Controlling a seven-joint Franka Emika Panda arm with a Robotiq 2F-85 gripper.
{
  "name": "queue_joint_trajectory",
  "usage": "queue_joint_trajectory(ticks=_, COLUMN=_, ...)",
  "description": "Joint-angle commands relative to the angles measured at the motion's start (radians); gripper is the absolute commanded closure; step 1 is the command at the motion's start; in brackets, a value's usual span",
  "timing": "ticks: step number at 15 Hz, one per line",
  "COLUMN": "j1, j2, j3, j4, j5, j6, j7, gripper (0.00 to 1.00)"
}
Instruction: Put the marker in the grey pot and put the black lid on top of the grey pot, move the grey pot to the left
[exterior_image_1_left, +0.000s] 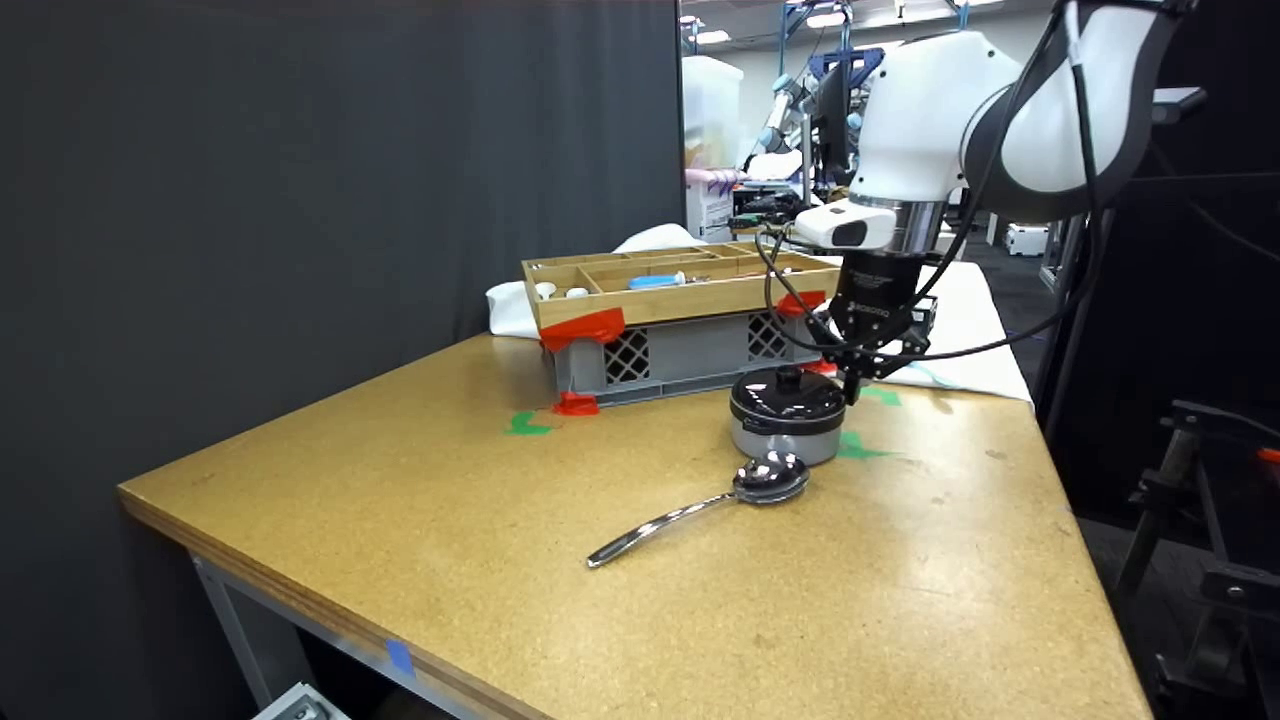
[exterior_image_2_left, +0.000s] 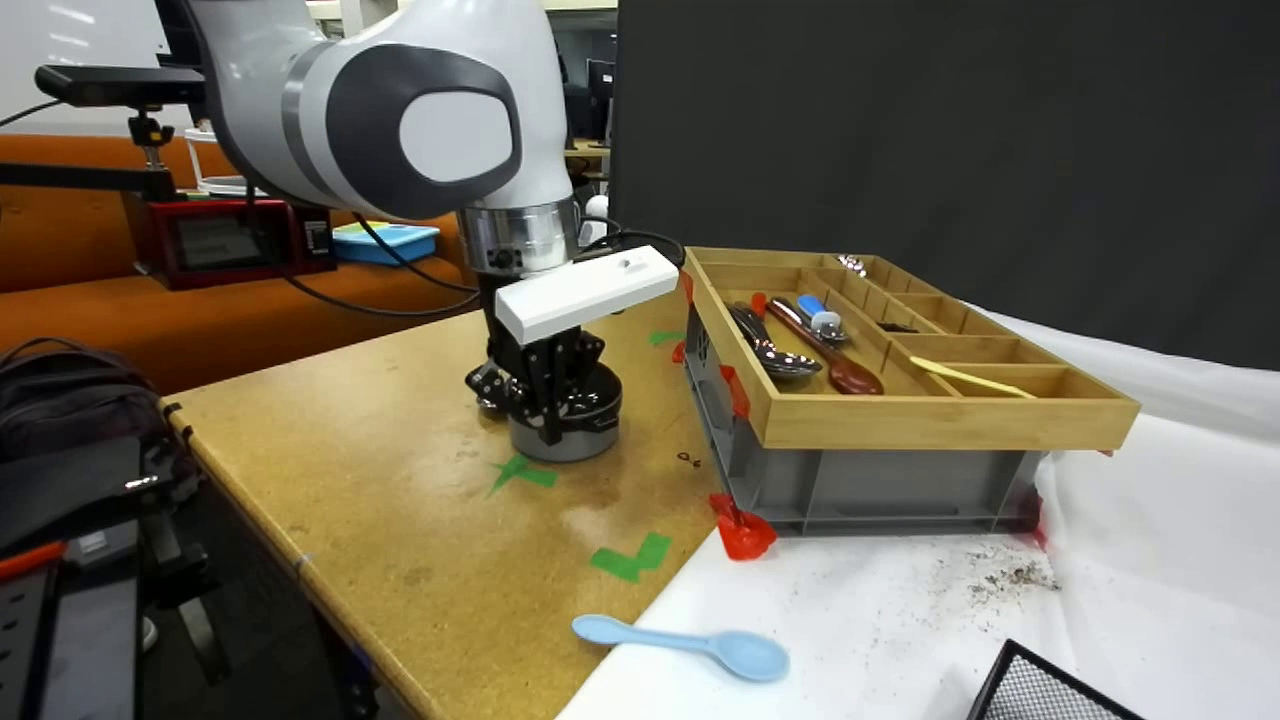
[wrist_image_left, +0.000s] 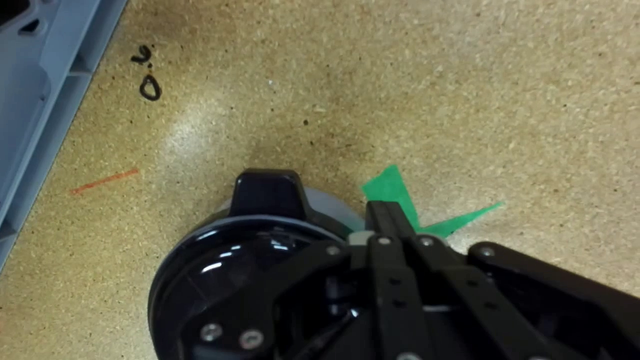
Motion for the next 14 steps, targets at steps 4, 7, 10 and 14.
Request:
queue_joint_trajectory(ticks=4, j1=0.017, j2=-0.085, j3=-0.047, j4=-0.012, j5=-0.005, j6=-0.166, j7=0.105, gripper=1.00)
queue_joint_trajectory(ticks=7, j1=0.018, j2=-0.184, j3=-0.062, j4=-0.037, j5=0.000, j6=-0.275, j7=0.164, gripper=1.00)
queue_joint_trajectory(ticks=10, j1=0.012, j2=-0.285, j3=-0.059, j4=-0.050, j5=0.030, j6=-0.383, j7=0.193, gripper=0.74)
queue_joint_trajectory(ticks=14, j1=0.016, j2=-0.412, j3=-0.075, j4=-0.051, j5=0.058, j6=-0.512, j7=0.214, gripper=0.53)
